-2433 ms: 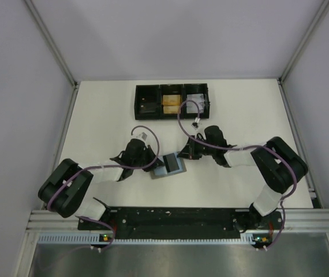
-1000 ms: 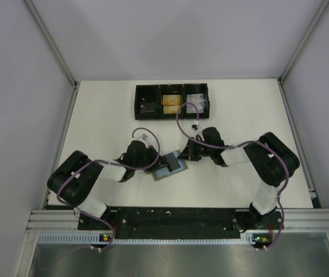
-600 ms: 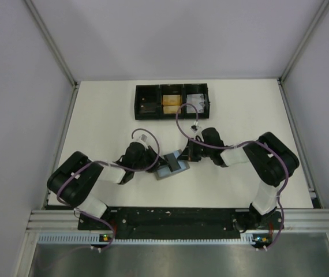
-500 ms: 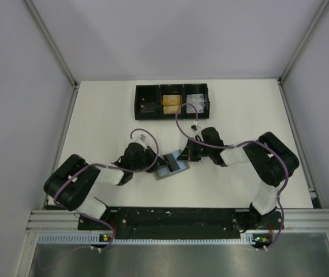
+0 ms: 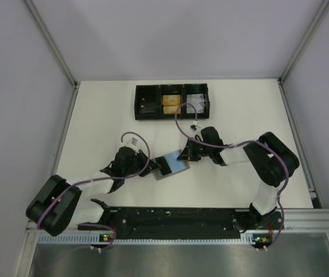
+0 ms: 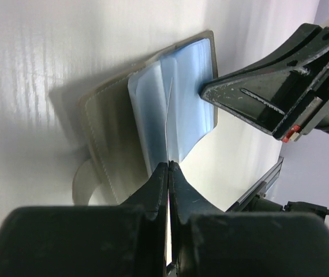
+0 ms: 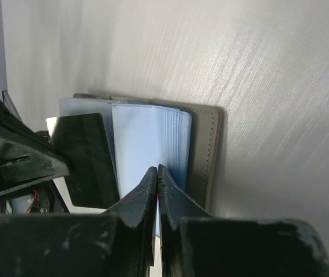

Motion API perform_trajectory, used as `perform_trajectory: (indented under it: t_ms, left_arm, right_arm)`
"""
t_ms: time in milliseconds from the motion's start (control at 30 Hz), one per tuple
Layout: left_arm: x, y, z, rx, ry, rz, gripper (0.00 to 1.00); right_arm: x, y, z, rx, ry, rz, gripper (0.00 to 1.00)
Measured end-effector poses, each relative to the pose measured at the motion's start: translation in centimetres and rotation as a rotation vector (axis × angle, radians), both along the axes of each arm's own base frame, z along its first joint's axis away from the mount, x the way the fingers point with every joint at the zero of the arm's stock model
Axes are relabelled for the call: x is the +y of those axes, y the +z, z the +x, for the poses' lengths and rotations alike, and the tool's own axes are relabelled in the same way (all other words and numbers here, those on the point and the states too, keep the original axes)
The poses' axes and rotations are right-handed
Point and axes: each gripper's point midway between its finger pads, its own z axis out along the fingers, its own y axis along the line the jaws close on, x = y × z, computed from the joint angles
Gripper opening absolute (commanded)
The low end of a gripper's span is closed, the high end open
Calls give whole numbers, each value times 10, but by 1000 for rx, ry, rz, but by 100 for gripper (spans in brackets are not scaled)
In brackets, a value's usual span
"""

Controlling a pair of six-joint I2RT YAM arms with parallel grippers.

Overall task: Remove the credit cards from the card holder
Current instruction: Remove the credit card from the card holder.

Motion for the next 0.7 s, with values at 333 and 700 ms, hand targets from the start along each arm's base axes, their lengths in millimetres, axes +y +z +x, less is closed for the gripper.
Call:
perform_trajectory:
  t_ms: [333,700]
  left_arm:
    - [26,33,-11,-123,14,67,0]
    - [24,84,-21,-261,-47,19,0]
  right_arm:
    - [-18,24,6,-142,-7,-99,32]
    - [12,144,-47,-739,166,-170,72]
